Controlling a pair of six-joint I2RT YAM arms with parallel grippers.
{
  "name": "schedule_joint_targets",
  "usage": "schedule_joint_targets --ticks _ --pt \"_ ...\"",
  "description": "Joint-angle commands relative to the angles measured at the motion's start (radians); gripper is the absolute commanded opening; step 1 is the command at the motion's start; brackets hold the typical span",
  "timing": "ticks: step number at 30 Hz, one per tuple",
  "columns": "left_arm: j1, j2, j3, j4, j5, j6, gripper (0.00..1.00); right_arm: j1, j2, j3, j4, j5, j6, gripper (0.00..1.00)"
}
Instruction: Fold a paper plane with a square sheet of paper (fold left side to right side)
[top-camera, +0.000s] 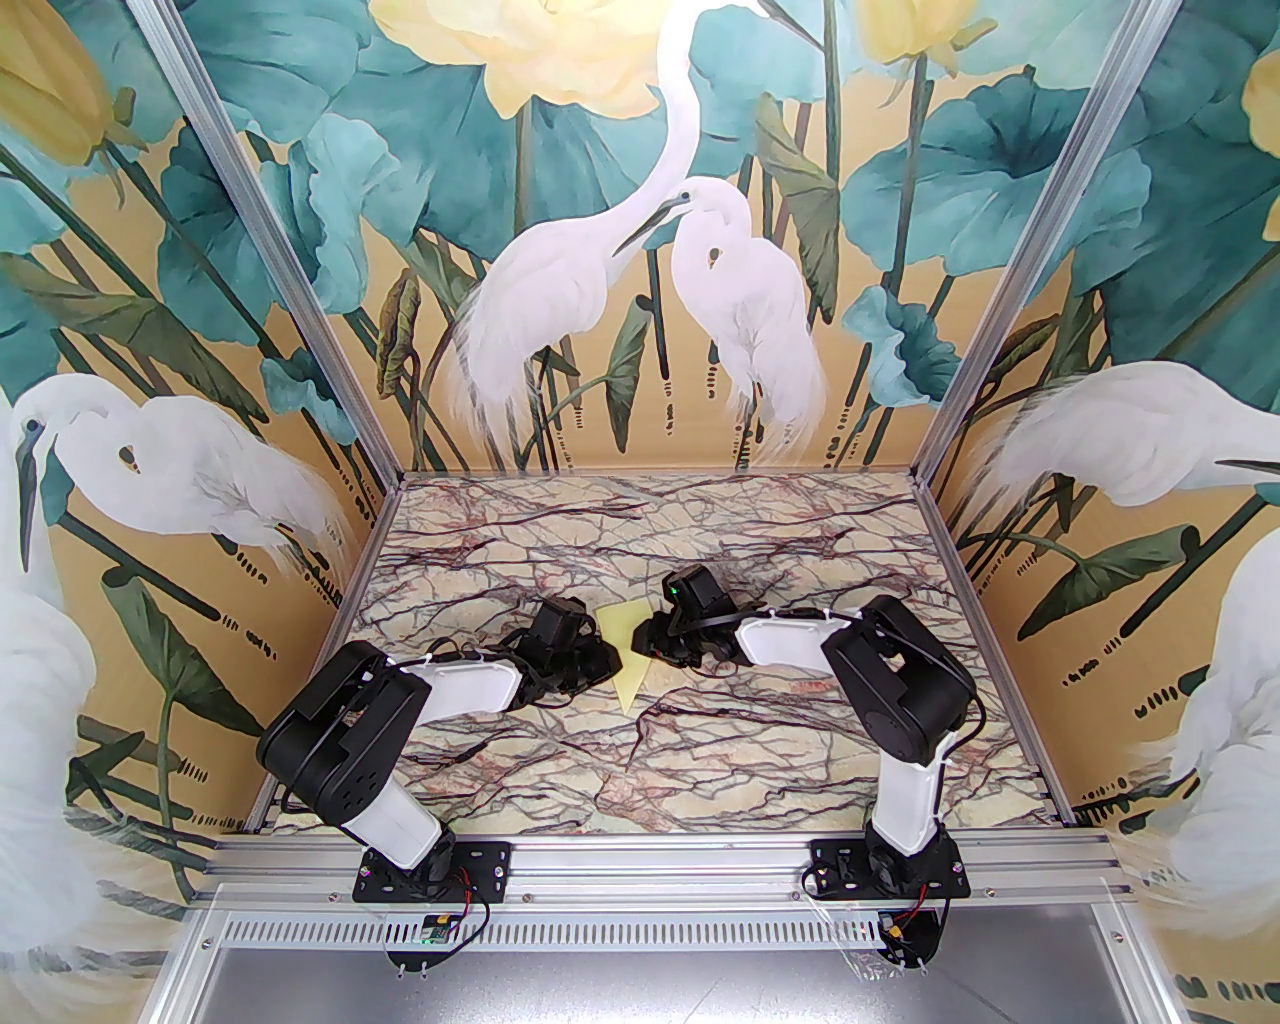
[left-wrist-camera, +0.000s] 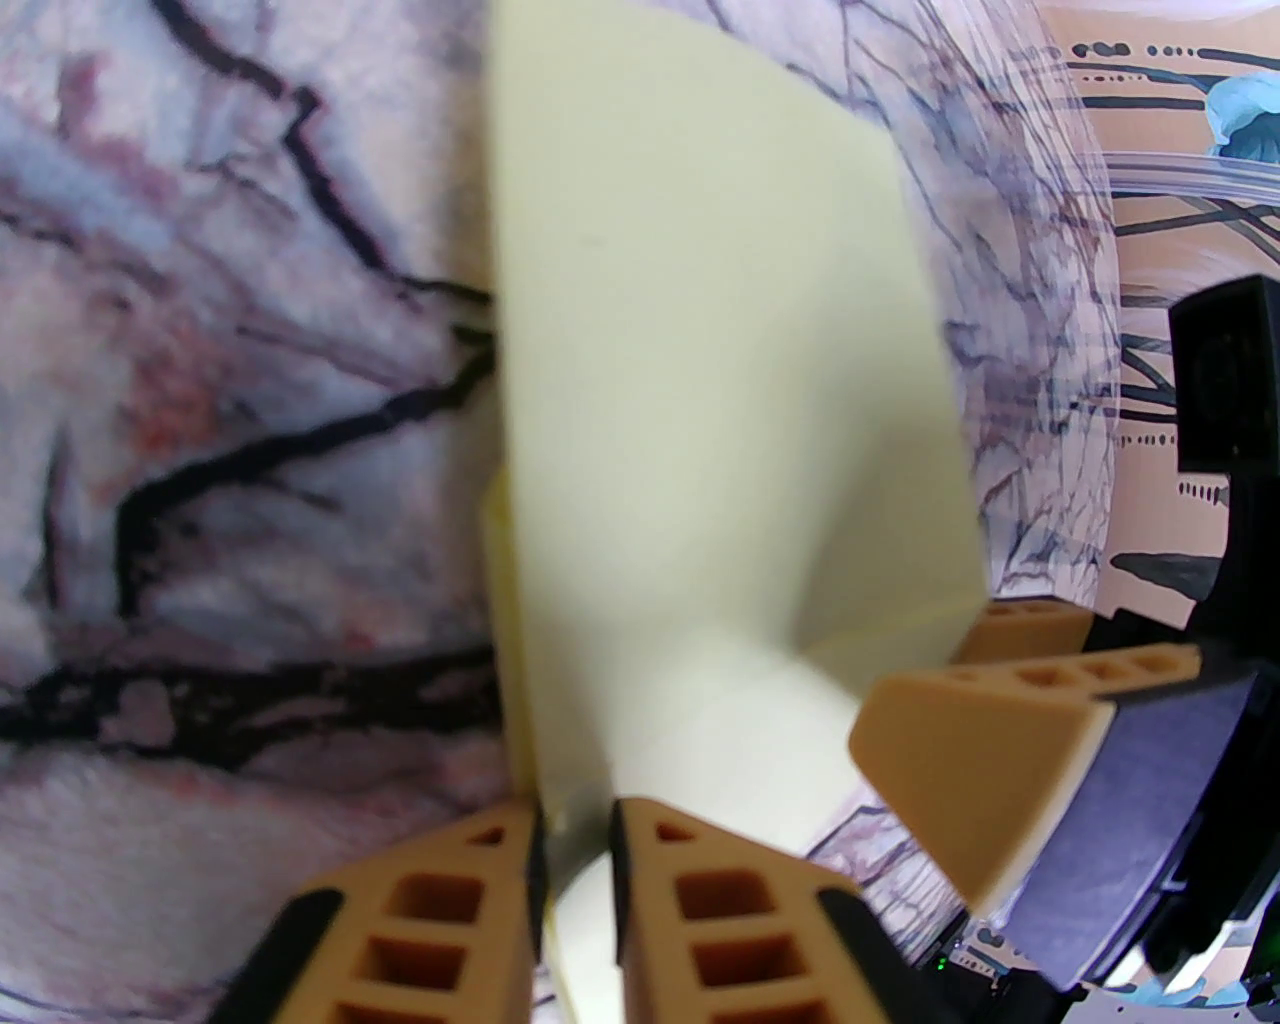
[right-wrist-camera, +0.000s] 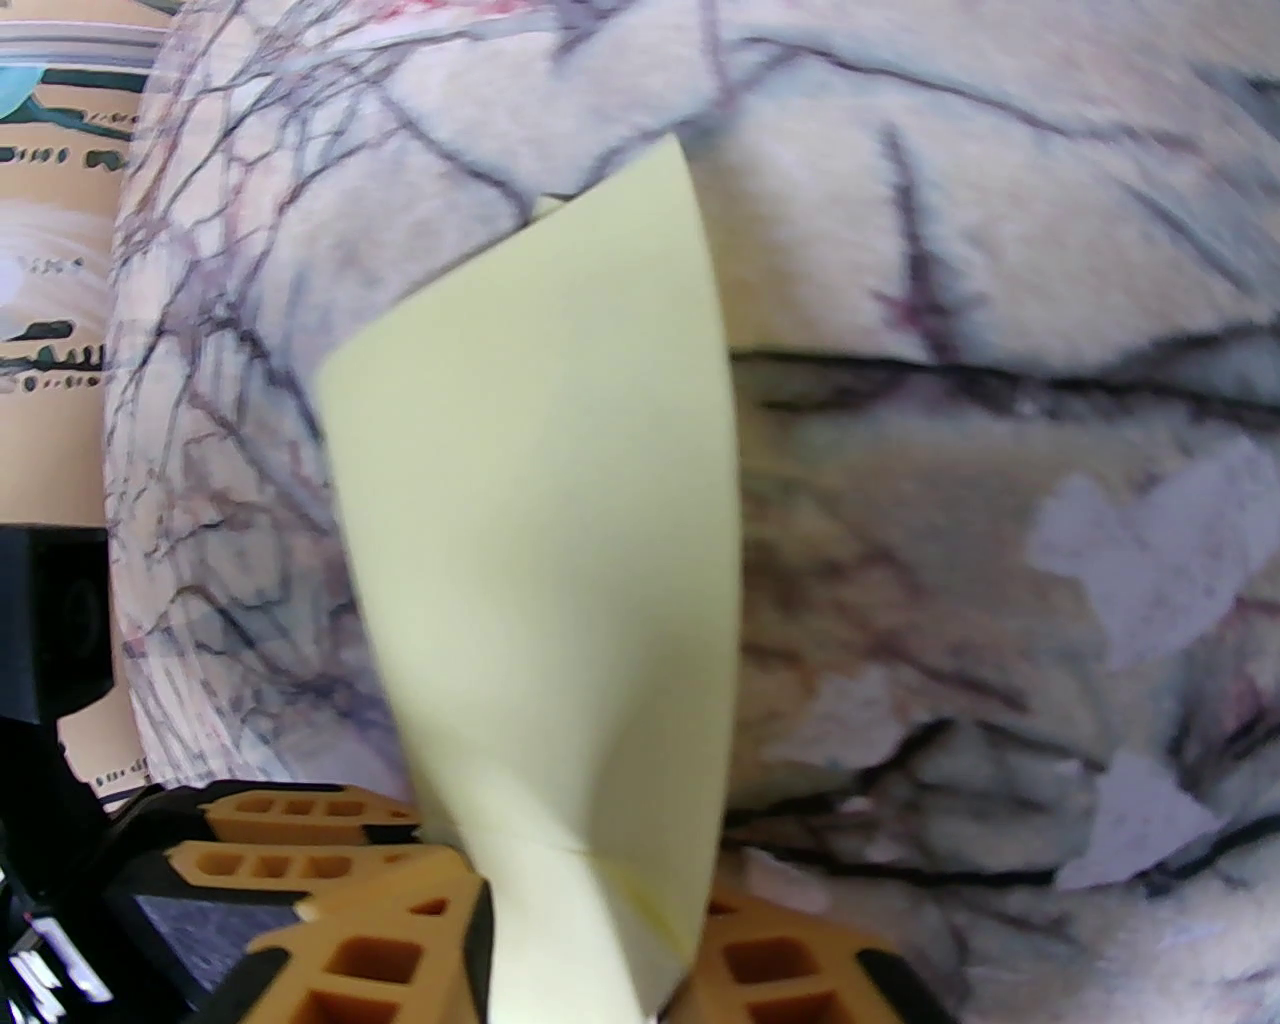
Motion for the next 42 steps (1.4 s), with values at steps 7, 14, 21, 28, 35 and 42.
schedule_joint_targets --ticks 7,14,21,28,35,42 --pt "0.000 0.039 0.007 -0.021 0.022 -0.006 0.22 0.020 0.039 -0.009 0.036 -0.054 -0.019 0.31" --pt "0.000 0.037 0.013 -0.025 0.022 -0.002 0.22 0.021 0.040 0.015 -0.060 0.000 -0.063 0.07" --pt "0.000 -0.006 0.014 -0.059 0.010 0.013 0.33 0.037 0.060 0.077 -0.181 0.078 -0.091 0.00" --pt "-0.009 -0.144 -0.010 -0.152 -0.032 0.031 0.37 0.064 0.079 0.149 -0.289 0.140 -0.096 0.00" --pt "-0.088 -0.254 -0.059 -0.167 -0.066 -0.013 0.14 0.074 0.087 0.180 -0.321 0.155 -0.081 0.00" --pt "-0.158 -0.171 -0.077 -0.065 -0.051 -0.074 0.03 0.078 0.092 0.182 -0.312 0.147 -0.072 0.00"
